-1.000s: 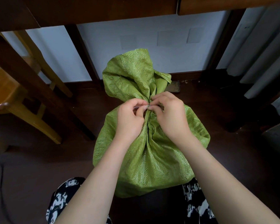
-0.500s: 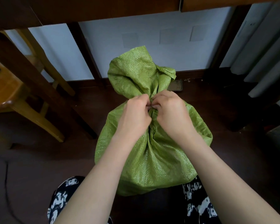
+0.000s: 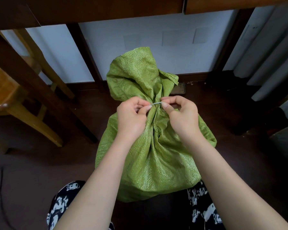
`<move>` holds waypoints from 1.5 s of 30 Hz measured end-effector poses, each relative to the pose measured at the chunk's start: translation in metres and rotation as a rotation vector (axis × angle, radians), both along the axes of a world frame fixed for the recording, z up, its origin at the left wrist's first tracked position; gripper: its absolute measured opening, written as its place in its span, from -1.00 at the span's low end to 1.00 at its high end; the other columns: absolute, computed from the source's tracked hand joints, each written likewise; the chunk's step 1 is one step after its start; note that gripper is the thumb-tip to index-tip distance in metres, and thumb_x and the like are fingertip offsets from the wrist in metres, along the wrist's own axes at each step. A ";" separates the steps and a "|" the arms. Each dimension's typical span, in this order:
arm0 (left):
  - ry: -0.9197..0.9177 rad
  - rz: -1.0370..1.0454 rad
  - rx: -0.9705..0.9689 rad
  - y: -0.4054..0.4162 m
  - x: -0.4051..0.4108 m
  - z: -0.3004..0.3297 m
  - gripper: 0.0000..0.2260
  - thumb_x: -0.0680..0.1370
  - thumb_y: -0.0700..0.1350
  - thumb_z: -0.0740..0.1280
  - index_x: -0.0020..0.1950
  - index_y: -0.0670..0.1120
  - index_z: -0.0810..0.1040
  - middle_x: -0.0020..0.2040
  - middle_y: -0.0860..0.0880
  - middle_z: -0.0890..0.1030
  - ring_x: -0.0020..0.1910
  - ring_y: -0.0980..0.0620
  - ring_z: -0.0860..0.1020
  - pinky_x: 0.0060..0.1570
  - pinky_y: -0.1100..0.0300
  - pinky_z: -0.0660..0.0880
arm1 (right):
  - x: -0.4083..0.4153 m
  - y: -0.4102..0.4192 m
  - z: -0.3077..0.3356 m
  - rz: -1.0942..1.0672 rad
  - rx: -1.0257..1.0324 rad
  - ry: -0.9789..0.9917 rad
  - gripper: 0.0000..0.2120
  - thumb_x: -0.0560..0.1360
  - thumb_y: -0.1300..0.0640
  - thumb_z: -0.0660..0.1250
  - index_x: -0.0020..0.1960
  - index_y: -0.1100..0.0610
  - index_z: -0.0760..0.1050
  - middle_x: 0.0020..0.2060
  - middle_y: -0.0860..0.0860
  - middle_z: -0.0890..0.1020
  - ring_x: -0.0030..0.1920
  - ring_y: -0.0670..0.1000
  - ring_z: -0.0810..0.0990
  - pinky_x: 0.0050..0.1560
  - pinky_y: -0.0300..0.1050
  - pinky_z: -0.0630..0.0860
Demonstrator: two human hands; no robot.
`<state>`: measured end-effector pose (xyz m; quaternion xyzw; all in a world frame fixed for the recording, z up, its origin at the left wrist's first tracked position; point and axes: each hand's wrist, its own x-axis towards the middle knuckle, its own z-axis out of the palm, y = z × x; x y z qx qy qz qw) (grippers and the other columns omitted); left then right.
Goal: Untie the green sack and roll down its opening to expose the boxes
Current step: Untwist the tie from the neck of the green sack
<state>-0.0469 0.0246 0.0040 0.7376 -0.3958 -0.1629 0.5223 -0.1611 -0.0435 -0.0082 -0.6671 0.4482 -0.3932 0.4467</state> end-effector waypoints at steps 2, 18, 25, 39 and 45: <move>-0.028 0.006 0.010 0.000 0.000 -0.002 -0.83 0.46 -0.28 0.42 -0.24 -0.02 0.58 -0.28 0.09 0.63 -0.25 0.12 0.62 -0.15 0.35 0.55 | -0.001 -0.001 0.000 0.034 -0.050 0.047 -0.93 0.47 0.23 0.40 -0.14 0.09 0.61 -0.12 -0.11 0.66 -0.25 -0.37 0.51 -0.15 -0.56 0.39; -0.107 -0.023 0.020 0.000 -0.002 -0.004 -0.86 0.46 -0.27 0.43 -0.19 -0.04 0.59 -0.28 0.16 0.59 -0.25 0.19 0.60 -0.19 0.44 0.51 | 0.002 0.002 -0.004 0.128 -0.580 0.245 -0.90 0.47 0.25 0.37 -0.07 0.21 0.66 -0.13 0.08 0.69 -0.12 0.05 0.65 -0.07 -0.05 0.59; -0.068 -0.005 0.028 0.000 -0.001 -0.006 -0.81 0.46 -0.26 0.43 -0.24 0.03 0.56 -0.28 0.15 0.59 -0.28 0.21 0.57 -0.20 0.43 0.50 | -0.002 0.000 -0.004 0.084 -0.317 0.105 -0.95 0.46 0.19 0.42 -0.10 0.11 0.66 -0.16 -0.07 0.67 -0.17 -0.24 0.54 -0.18 -0.50 0.43; 0.057 0.039 0.086 0.003 0.004 -0.007 -0.89 0.53 -0.27 0.33 -0.14 -0.08 0.56 -0.20 0.05 0.57 -0.23 0.12 0.54 -0.34 0.46 0.43 | -0.003 -0.005 -0.006 -0.142 0.372 -0.488 -0.92 0.58 0.25 0.24 -0.08 0.20 0.47 -0.06 0.15 0.51 -0.08 0.04 0.64 -0.12 -0.16 0.64; 0.134 0.073 0.109 -0.002 0.003 -0.008 -0.96 0.55 -0.21 0.32 -0.08 -0.11 0.56 -0.16 0.00 0.60 -0.32 0.17 0.47 -0.41 0.53 0.36 | -0.008 -0.010 -0.010 -0.064 0.366 -0.211 -0.93 0.58 0.23 0.23 0.02 0.08 0.42 -0.10 0.11 0.65 -0.22 -0.09 0.65 -0.22 -0.30 0.57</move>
